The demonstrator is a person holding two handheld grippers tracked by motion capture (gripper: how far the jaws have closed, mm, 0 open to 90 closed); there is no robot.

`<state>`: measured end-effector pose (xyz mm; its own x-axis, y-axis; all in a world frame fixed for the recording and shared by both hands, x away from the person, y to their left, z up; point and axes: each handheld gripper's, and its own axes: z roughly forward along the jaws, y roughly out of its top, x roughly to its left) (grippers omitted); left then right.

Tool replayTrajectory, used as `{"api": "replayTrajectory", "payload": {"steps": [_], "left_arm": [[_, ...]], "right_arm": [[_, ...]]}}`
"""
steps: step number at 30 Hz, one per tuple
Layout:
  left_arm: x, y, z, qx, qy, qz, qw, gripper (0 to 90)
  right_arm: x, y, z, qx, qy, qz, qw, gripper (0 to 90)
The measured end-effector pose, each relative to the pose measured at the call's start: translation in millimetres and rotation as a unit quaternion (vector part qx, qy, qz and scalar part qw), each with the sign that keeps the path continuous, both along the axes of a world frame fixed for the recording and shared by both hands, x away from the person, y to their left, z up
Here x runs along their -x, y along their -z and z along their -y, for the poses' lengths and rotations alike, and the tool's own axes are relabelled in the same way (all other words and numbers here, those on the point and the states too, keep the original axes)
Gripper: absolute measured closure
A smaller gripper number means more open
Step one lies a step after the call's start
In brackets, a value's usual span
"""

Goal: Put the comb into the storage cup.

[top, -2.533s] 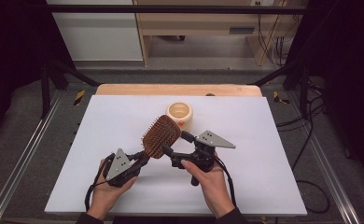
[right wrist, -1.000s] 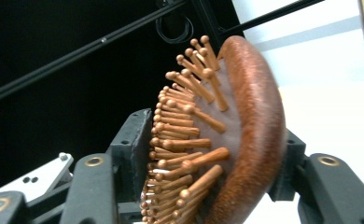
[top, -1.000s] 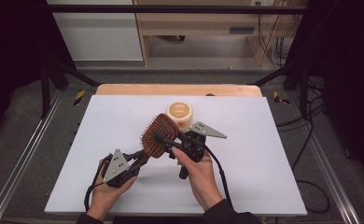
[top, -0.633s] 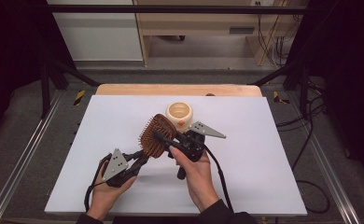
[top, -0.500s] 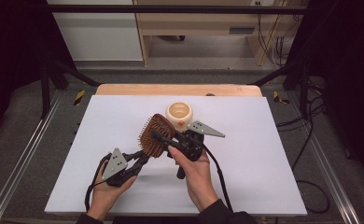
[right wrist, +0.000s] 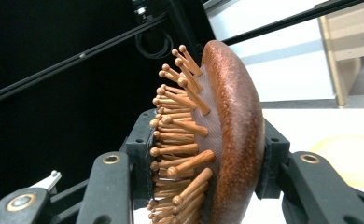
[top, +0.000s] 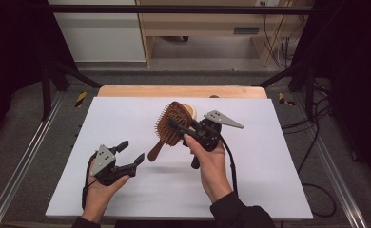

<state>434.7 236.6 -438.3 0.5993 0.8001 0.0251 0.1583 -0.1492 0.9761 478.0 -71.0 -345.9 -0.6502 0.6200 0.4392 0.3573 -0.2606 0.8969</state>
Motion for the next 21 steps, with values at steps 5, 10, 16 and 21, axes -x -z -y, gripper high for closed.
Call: {"api": "replayTrajectory", "payload": {"steps": [5,10,16,21], "left_arm": [[-6.0,5.5,-5.1,0.007,-0.024,-0.019,0.9995,8.3],[-8.9,8.5,-10.5,0.019,-0.031,-0.026,0.999,4.6],[-10.6,10.5,-15.1,0.025,-0.043,-0.03,0.9983,4.2],[-11.0,11.6,-17.5,0.029,-0.052,-0.034,0.9977,4.1]], "right_arm": [[-8.8,-1.5,14.0,-0.005,0.014,-0.002,0.9999,51.8],[-16.2,-3.6,28.9,-0.014,0.029,-0.004,0.9995,51.8],[-21.2,-3.9,39.4,-0.014,0.043,-0.008,0.999,51.8],[-22.3,-1.7,43.0,-0.013,0.05,-0.006,0.9986,51.8]]}}
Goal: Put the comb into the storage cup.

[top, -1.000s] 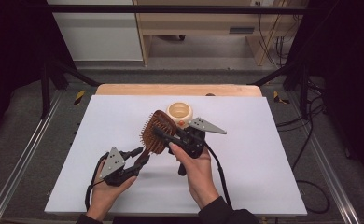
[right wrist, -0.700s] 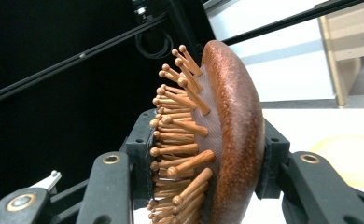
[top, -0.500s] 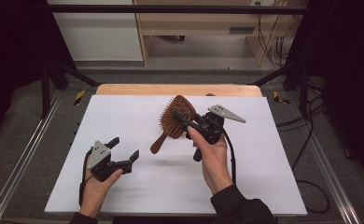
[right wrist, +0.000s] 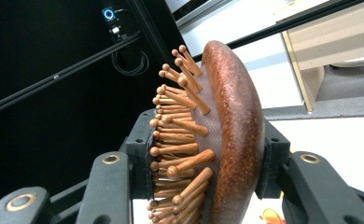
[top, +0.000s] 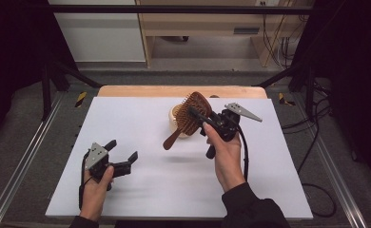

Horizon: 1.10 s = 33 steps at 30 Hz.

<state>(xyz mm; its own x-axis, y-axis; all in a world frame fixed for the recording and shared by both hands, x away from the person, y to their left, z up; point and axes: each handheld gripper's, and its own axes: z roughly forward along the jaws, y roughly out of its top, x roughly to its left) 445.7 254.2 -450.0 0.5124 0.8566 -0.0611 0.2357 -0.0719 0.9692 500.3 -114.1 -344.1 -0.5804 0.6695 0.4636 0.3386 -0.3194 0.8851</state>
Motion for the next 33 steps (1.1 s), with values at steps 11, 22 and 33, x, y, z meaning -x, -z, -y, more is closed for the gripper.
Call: {"api": "replayTrajectory", "payload": {"steps": [11,22,33], "left_arm": [[-1.4,1.7,-5.2,-0.004,-0.019,0.005,0.9998,3.8],[-2.6,4.0,-7.7,-0.001,-0.027,-0.002,0.9996,3.9],[-2.3,4.5,-6.9,-0.001,-0.029,-0.002,0.9996,4.0]], "right_arm": [[-1.4,-3.6,6.3,0.001,0.005,-0.001,1.0,51.8],[-3.7,-19.4,10.3,-0.002,0.009,0.005,0.9999,51.8],[-9.8,-43.2,1.1,0.0,0.003,0.021,0.9998,51.8]]}}
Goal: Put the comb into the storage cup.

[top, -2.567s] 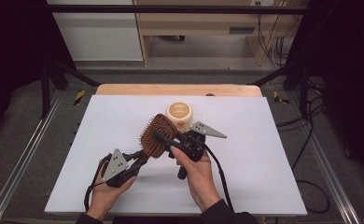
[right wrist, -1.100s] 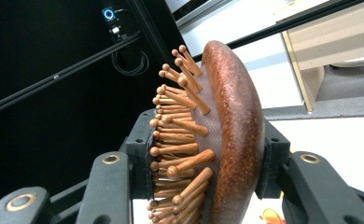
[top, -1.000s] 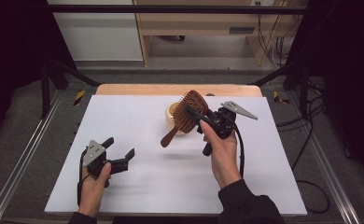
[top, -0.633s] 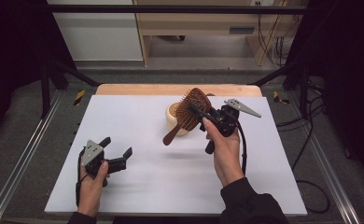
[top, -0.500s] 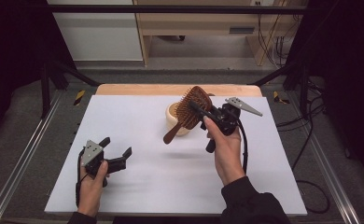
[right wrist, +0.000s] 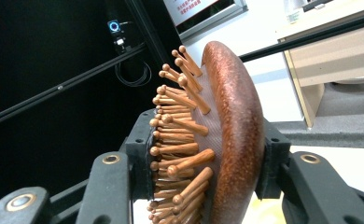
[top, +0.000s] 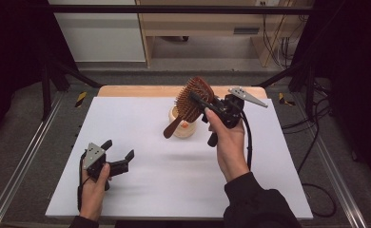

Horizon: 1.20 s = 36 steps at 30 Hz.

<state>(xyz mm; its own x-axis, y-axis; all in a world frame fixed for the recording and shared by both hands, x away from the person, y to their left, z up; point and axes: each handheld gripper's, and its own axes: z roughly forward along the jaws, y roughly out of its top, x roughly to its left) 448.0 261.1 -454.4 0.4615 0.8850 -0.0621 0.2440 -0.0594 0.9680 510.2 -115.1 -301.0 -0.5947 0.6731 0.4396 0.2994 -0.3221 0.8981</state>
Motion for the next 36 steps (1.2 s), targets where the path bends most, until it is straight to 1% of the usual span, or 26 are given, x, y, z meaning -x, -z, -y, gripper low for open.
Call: {"api": "replayTrajectory", "payload": {"steps": [7,15,18,21,27,30,36], "left_arm": [[-0.4,0.2,-0.8,0.002,0.0,0.0,1.0,4.0],[-1.0,0.7,-1.7,0.002,-0.001,-0.001,1.0,4.0],[-1.3,1.1,-2.1,-0.001,0.0,0.002,1.0,4.3],[-2.1,1.7,-2.5,0.001,-0.002,0.001,1.0,4.3],[-2.4,2.0,-2.8,0.0,-0.003,0.0,1.0,4.1],[-2.8,2.2,-3.5,-0.001,-0.004,0.001,1.0,4.1],[-3.6,2.2,-5.5,0.004,-0.008,0.001,1.0,4.1]], "right_arm": [[-10.3,-11.0,-5.4,-0.001,0.003,0.003,1.0,51.8],[-23.4,-19.9,-7.9,-0.014,0.01,0.004,0.9998,51.8],[-28.9,-22.6,-8.4,-0.019,0.013,0.004,0.9997,51.7],[-35.2,-25.4,-8.9,-0.023,0.016,0.004,0.9996,51.7],[-47.1,-27.3,-11.1,-0.027,0.027,0.003,0.9993,51.7],[-51.4,-26.4,-12.1,-0.023,0.033,0.005,0.9992,51.7],[-58.9,-23.8,-11.2,-0.024,0.042,-0.001,0.9988,51.7]]}}
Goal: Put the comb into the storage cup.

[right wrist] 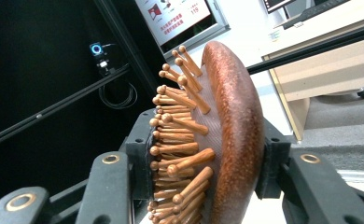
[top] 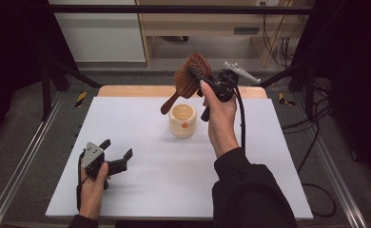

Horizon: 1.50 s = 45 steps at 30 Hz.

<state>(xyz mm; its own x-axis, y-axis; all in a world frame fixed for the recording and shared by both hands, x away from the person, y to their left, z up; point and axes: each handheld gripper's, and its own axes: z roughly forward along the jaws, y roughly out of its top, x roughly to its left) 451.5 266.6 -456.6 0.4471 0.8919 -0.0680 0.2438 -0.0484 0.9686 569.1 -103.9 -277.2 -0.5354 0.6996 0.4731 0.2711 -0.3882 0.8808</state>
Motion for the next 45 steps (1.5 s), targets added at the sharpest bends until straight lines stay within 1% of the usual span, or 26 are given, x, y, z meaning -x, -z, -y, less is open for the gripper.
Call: {"api": "replayTrajectory", "payload": {"steps": [5,15,21,37,40,45], "left_arm": [[-0.2,0.0,-0.8,-0.004,0.002,0.005,1.0,3.4],[-0.7,0.2,-0.9,0.001,0.002,0.001,1.0,2.1],[-1.2,0.1,0.2,-0.001,0.003,-0.001,1.0,2.1],[-1.9,0.7,-1.8,0.001,-0.002,-0.003,1.0,2.1],[-1.8,0.8,-1.6,0.001,0.0,-0.003,1.0,2.1],[-1.8,0.8,-1.8,0.001,-0.001,-0.003,1.0,2.1]], "right_arm": [[-3.3,1.3,2.8,-0.004,0.006,-0.004,1.0,51.6],[-4.1,0.4,4.2,-0.006,0.009,-0.002,0.9999,51.6],[-3.7,0.5,5.5,-0.011,0.011,-0.002,0.9999,51.5],[-3.4,-1.6,12.3,-0.016,0.03,0.014,0.9993,51.4],[-2.1,-2.1,12.4,-0.005,0.038,0.02,0.9991,51.4],[-2.3,-2.7,13.2,-0.005,0.04,0.022,0.9989,51.4]]}}
